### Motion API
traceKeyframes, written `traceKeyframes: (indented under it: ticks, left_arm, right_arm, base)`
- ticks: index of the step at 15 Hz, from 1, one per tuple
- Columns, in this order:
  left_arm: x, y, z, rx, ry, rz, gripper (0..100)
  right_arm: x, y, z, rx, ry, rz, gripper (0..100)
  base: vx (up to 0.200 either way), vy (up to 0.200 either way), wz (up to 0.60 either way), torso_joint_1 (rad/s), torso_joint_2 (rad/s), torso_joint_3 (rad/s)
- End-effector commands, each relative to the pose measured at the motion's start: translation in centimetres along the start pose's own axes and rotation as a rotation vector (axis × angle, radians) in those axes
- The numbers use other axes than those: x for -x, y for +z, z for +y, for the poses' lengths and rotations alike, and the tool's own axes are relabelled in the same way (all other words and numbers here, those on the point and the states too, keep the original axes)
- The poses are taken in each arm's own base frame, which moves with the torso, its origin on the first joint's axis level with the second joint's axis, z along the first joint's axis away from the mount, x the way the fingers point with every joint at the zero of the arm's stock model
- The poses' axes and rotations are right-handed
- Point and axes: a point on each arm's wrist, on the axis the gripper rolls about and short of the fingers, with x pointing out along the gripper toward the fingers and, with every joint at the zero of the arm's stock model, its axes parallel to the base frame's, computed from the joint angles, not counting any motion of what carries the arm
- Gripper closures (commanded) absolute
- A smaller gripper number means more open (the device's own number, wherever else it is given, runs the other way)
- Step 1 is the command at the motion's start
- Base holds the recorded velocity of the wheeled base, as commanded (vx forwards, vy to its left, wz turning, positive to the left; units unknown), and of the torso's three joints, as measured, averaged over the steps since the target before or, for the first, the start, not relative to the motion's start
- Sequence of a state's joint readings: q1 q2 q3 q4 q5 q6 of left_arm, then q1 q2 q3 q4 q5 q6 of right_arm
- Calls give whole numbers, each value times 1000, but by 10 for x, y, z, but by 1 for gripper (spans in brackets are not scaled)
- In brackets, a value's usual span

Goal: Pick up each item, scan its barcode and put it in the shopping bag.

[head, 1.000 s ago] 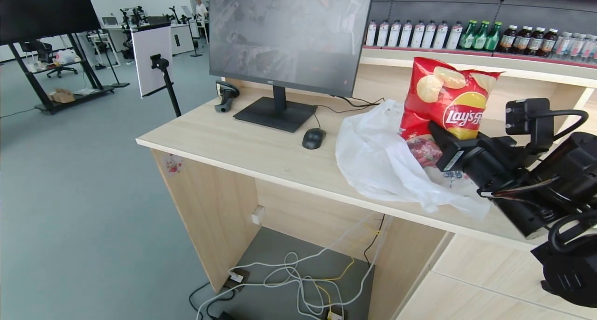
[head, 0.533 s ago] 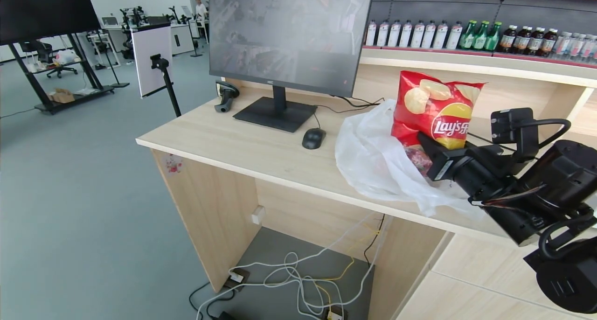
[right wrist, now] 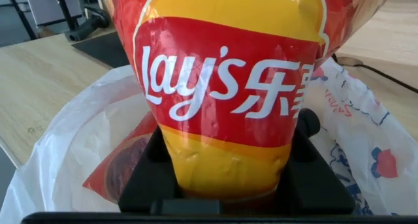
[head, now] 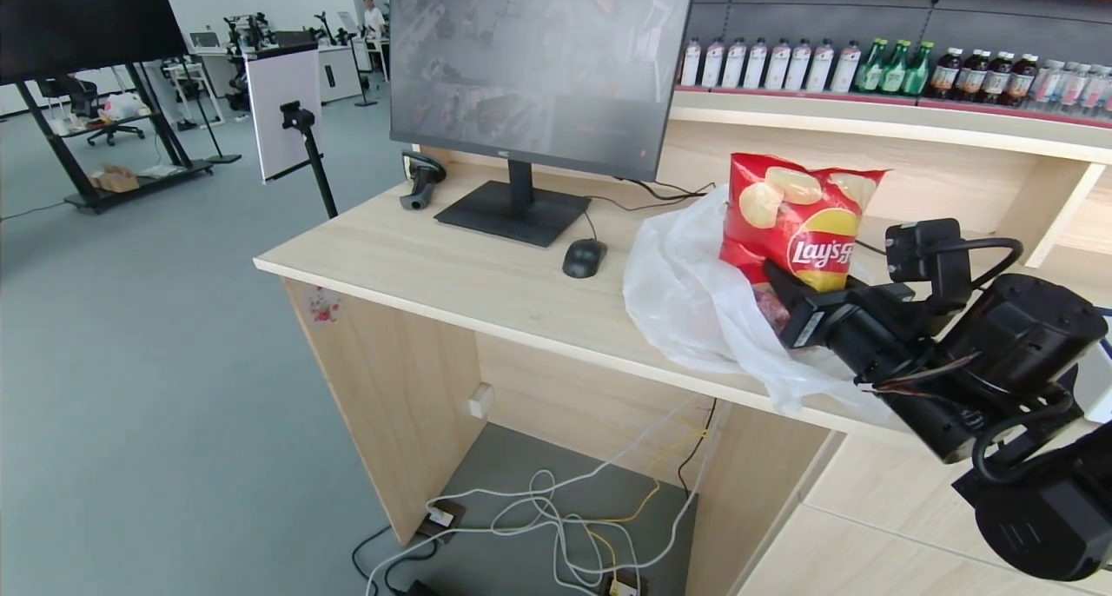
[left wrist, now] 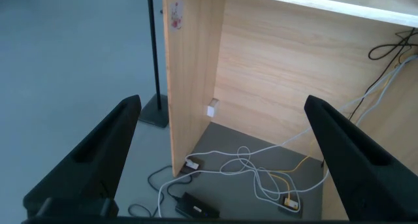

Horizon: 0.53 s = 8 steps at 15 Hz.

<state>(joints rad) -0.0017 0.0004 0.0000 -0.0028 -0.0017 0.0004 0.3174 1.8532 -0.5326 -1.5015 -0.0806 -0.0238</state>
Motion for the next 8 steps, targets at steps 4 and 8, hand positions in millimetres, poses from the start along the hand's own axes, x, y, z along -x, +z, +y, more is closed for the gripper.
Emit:
traceKeyframes:
  ticks: [4, 8]
  left_arm:
    - [0, 0, 0, -1, 0, -1, 0]
    - [0, 0, 0, -1, 0, -1, 0]
  right_arm:
    - [-6, -9, -1, 2, -6, 23, 100]
    - [-9, -7, -1, 1, -8, 11, 0]
  base:
    - [0, 0, 0, 0, 0, 0]
    - [0, 0, 0, 0, 0, 0]
